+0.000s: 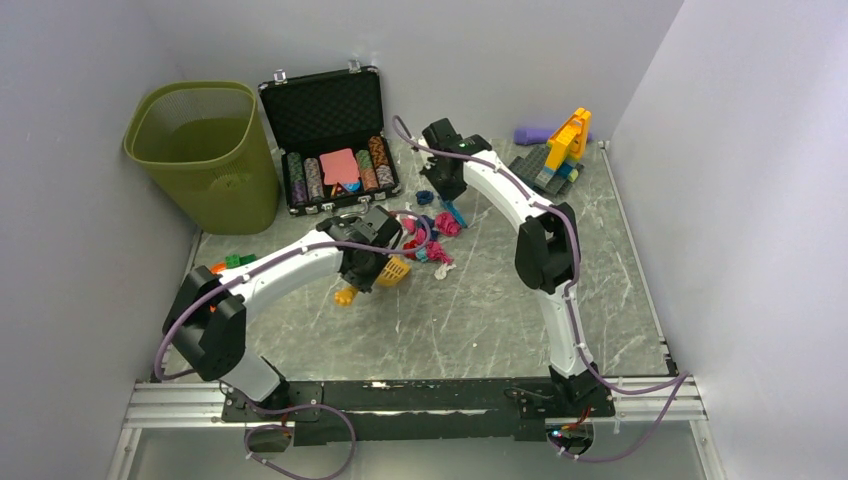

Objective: Sweep away the paper scraps from the table

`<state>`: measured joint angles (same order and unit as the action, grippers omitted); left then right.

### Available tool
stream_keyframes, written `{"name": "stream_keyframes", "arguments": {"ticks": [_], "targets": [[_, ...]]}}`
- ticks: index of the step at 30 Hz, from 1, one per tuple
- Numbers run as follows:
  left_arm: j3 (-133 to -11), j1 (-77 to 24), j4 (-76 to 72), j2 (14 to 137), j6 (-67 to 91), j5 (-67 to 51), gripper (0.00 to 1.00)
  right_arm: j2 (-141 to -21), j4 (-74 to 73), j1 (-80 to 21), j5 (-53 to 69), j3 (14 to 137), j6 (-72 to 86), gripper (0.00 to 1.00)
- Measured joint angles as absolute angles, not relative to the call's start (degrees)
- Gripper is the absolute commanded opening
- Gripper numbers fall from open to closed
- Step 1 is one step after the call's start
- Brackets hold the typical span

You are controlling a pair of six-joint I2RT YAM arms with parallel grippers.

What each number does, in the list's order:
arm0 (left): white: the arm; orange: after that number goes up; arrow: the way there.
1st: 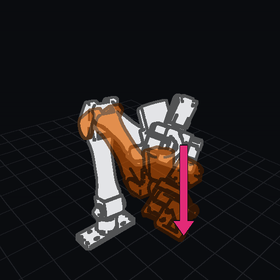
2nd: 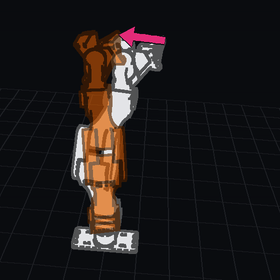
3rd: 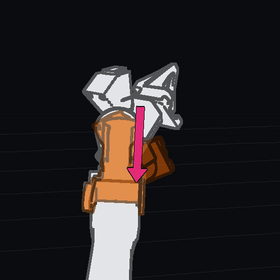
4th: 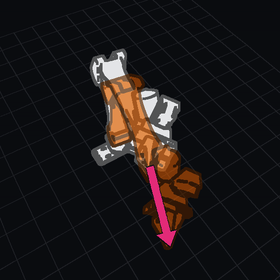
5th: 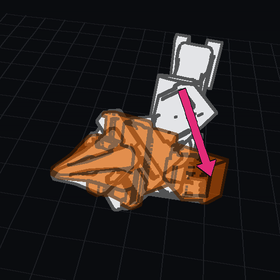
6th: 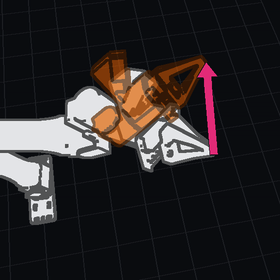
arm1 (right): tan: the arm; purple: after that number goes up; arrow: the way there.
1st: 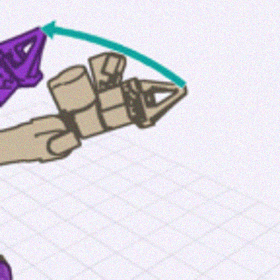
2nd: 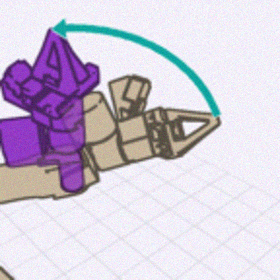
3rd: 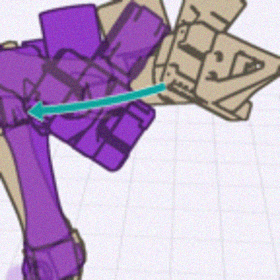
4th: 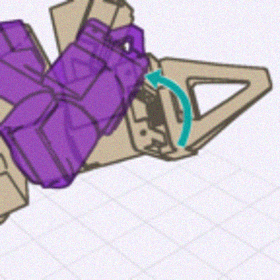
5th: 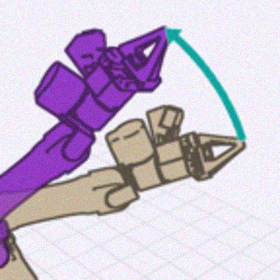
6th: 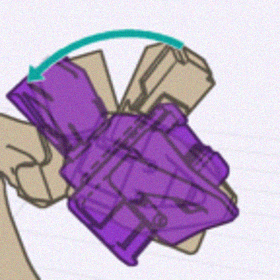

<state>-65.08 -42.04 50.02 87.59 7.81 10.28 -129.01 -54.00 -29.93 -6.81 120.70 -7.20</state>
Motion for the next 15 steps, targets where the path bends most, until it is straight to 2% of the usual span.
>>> {"name": "stream_keyframes", "arguments": {"ticks": [8, 15], "targets": [[-67.9, -41.47, 48.45, 90.65, 6.02, 7.27, 0.0, -129.03, -56.36, -34.35, -0.16, 121.03, -12.6, 0.0], [-68.95, -40.95, 47.7, 92.27, 4.91, 6.39, 0.0, -128.99, -57.6, -38.0, 10.72, 121.03, -13.61, 0.0]]}}
